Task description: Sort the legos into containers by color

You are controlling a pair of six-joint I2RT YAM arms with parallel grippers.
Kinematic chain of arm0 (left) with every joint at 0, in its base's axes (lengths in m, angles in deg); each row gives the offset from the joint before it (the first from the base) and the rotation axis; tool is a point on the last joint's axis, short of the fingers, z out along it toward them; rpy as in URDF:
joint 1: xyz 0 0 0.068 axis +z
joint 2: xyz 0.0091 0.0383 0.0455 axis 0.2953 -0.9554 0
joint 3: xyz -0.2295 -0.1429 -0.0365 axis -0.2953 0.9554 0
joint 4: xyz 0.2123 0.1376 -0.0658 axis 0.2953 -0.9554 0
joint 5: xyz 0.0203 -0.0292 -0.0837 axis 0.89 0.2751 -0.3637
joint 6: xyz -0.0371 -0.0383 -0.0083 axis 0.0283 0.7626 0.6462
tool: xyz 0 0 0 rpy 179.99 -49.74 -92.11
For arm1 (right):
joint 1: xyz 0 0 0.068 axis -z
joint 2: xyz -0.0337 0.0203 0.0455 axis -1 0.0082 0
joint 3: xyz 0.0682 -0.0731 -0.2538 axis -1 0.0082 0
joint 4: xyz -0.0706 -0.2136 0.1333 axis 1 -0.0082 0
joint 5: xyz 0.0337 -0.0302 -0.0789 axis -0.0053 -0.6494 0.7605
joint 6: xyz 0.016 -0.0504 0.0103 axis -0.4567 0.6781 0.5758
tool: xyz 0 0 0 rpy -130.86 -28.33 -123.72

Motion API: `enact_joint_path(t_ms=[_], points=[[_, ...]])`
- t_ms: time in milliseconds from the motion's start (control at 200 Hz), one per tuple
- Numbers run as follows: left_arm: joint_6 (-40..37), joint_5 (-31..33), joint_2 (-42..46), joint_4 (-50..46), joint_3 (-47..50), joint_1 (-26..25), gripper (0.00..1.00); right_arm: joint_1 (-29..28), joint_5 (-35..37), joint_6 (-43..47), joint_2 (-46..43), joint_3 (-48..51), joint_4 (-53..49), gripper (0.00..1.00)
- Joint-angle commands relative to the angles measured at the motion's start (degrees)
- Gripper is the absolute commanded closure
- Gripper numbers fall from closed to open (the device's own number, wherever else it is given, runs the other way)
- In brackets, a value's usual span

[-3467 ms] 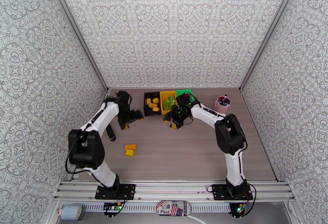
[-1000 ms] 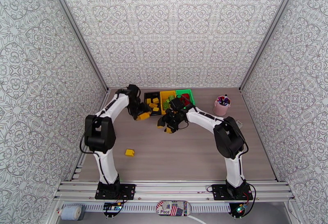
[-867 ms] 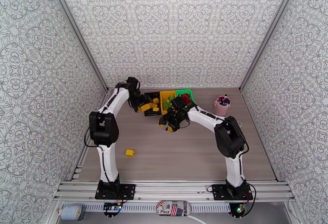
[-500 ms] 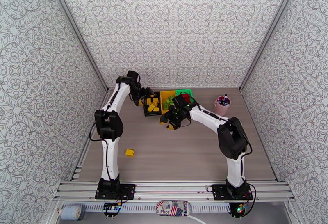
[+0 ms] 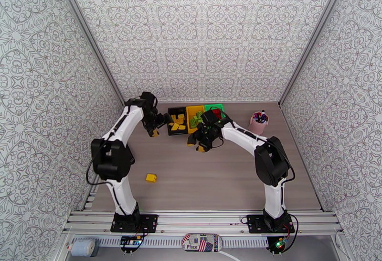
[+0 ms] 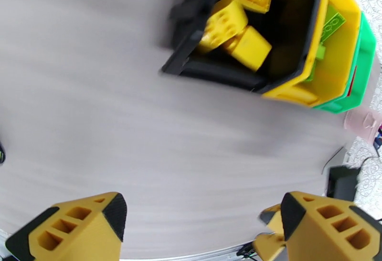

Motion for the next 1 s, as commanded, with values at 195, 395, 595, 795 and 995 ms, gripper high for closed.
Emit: enact_joint_path(t_ms=[195,395,595,795,995], points=[[4.6,4.7,14.2,3.2,18.7,1.2,0.1,0.2,2.7,6.8,1.6,-2.5,-6.4,0.39],[10.1,7.7,23.3,4.0,30.5,0.9,0.09,-0.1,3.4,10.5,2.1,-1.1,-8.5,0.39],[15.5,8.4,31.3,3.3,39.1,0.5,0.09,-1.0,5.7,14.0,3.8,-1.3,-11.7,0.39],[20.1,7.9,37.9,1.4,47.0,0.2,0.1,-2.4,7.6,15.0,5.0,-2.2,-13.3,0.4],[27.2,6.4,44.1,2.8,54.8,-1.3,0.11,-4.4,11.0,17.4,5.5,-4.8,-16.8,0.4]])
